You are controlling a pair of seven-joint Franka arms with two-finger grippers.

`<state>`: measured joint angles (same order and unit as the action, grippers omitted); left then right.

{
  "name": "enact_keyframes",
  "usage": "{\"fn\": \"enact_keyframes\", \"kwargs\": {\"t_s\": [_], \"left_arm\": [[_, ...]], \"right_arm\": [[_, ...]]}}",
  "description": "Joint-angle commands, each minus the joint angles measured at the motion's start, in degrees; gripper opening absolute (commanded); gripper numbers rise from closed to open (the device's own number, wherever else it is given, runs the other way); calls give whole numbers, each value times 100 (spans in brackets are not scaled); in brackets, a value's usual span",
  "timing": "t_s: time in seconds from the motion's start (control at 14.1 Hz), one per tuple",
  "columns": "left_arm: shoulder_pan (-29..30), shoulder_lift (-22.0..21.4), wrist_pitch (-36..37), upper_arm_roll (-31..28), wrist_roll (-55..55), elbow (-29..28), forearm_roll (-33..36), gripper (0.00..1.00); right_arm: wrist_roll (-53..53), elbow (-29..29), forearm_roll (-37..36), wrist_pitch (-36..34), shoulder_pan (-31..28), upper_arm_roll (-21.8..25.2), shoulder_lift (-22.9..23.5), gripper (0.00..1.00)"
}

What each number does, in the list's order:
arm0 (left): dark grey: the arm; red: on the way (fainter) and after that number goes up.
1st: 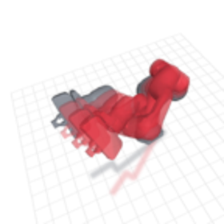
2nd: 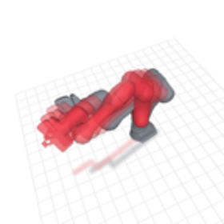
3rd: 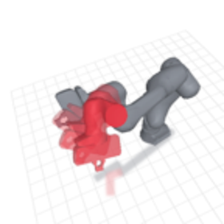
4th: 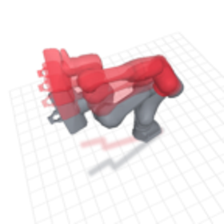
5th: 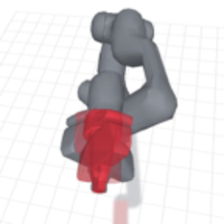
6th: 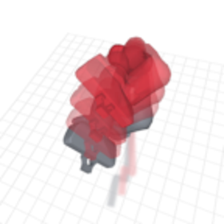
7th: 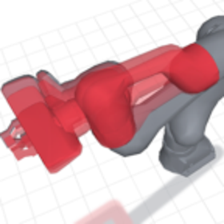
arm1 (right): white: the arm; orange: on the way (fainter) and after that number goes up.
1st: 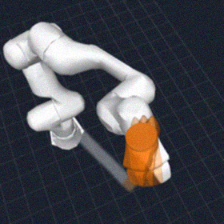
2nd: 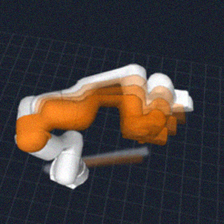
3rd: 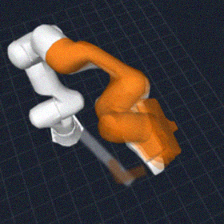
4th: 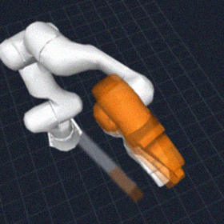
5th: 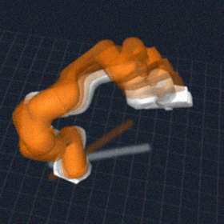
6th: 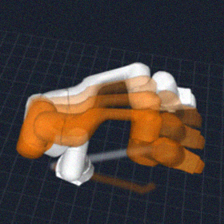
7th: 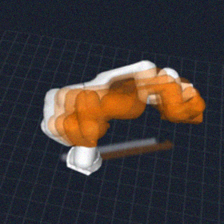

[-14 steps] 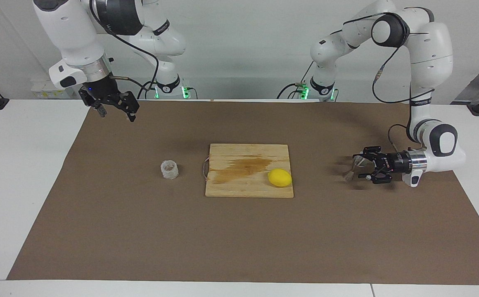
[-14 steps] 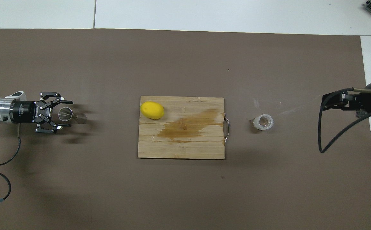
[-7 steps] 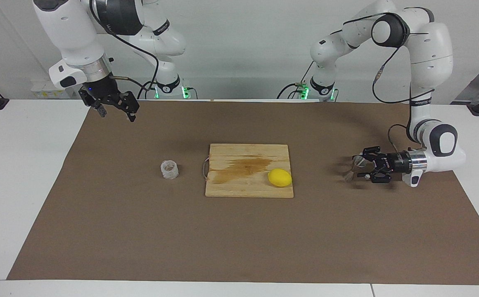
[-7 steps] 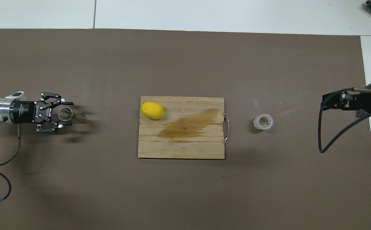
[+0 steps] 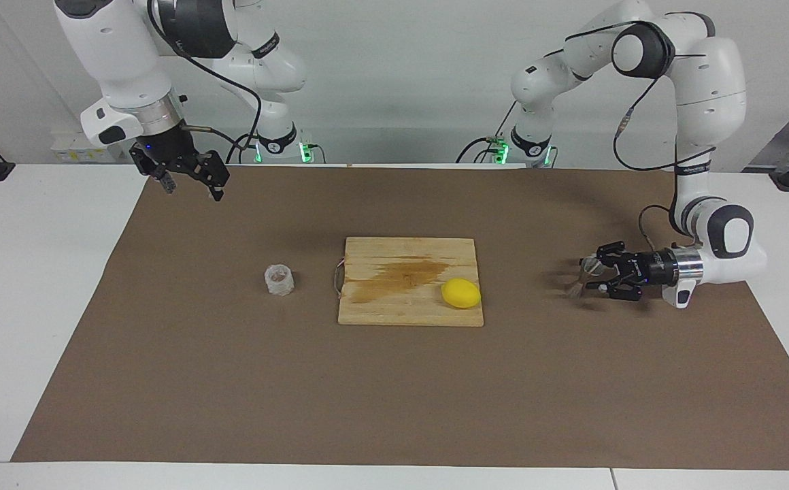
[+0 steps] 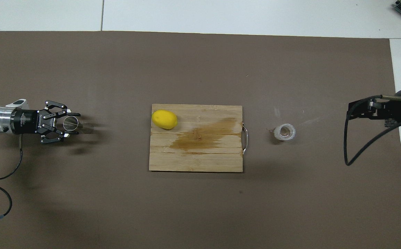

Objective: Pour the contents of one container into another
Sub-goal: 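Close the left gripper around the steel cup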

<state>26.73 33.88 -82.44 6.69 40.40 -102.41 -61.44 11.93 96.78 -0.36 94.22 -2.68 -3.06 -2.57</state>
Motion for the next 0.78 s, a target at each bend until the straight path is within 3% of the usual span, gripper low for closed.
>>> {"fn": "enact_keyframes", "kwargs": {"t_s": [0.0, 0.71], "left_arm": [[-1, 4, 158, -45, -190, -95, -113, 57], [-19, 48, 132, -63, -225, -95, -105, 56]], "right_arm": [[-112, 139, 150, 0, -101, -45, -138, 100], [-112, 139, 141, 0, -110, -45, -138, 100]]}}
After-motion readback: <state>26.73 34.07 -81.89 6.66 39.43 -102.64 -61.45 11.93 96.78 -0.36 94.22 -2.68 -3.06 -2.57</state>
